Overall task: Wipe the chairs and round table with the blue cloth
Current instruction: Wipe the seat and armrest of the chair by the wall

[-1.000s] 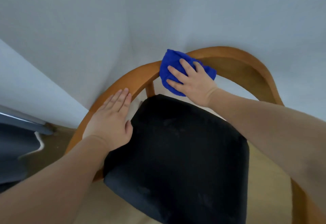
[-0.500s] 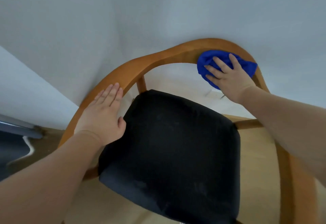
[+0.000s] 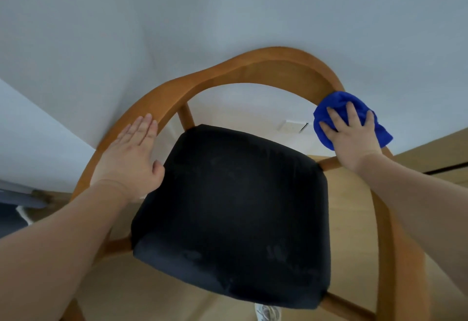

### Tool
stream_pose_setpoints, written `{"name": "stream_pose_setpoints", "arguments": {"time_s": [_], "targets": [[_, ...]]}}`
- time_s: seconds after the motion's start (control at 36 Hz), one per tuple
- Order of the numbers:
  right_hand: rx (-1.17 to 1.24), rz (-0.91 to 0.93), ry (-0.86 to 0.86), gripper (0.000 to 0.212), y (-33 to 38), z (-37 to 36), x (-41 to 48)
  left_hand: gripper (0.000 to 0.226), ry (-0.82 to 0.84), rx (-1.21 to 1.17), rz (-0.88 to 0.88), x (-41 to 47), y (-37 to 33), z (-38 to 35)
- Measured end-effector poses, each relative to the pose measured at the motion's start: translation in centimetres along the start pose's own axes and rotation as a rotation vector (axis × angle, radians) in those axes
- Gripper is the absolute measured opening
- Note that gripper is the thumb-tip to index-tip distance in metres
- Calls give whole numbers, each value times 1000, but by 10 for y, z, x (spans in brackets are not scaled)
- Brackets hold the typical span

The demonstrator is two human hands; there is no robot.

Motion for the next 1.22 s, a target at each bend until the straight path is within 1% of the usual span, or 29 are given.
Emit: {"name": "stream_pose_setpoints", "arguments": {"time_s": [0.14, 0.28, 0.36, 0.44, 0.56, 0.67, 0.78, 0.83, 0.94, 1.06, 1.14, 1.22], "targets": [[-68, 35, -75, 87, 2, 2, 13, 77, -7, -12, -6, 1, -3, -1], [-112, 56, -179, 85, 12, 32, 46, 79, -19, -12, -16, 1, -4, -1], [-120, 78, -231, 88, 24, 53, 67, 78, -19, -6, -26, 1, -5, -3], [-117, 144, -283, 90, 41, 75, 87, 76, -23, -17, -28, 1, -5, -4], [-118, 238, -390, 85, 66, 109, 107, 76, -17, -28, -34, 0, -5, -6], [-92, 381, -529, 85, 97, 150, 122, 78, -1, -42, -17, -1, -4, -6], [-33, 521, -644, 77, 129, 194, 123, 80, 16, -45, 1, 0, -3, -6], [-14, 562, -645, 77, 140, 204, 122, 80, 15, -33, -1, 0, -2, -5], [56, 581, -605, 79, 142, 208, 119, 81, -2, -57, 4, 0, -2, -3], [205, 644, -529, 76, 137, 216, 107, 79, -43, -73, 22, -1, 1, 0], [320, 663, -488, 75, 125, 226, 88, 73, -100, -121, 40, -1, 0, 6], [419, 647, -499, 74, 105, 240, 60, 62, -134, -187, 29, -8, -8, 19]]}}
Point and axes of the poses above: each hand's wrist, its own x-axis towards the middle knuckle, its own z-axis out of the back of the hand, y = z × x, the point moved 10 cm from there along x, towards the middle knuckle, and after that the axes turned 10 degrees about -y, right-handed, at the moved point
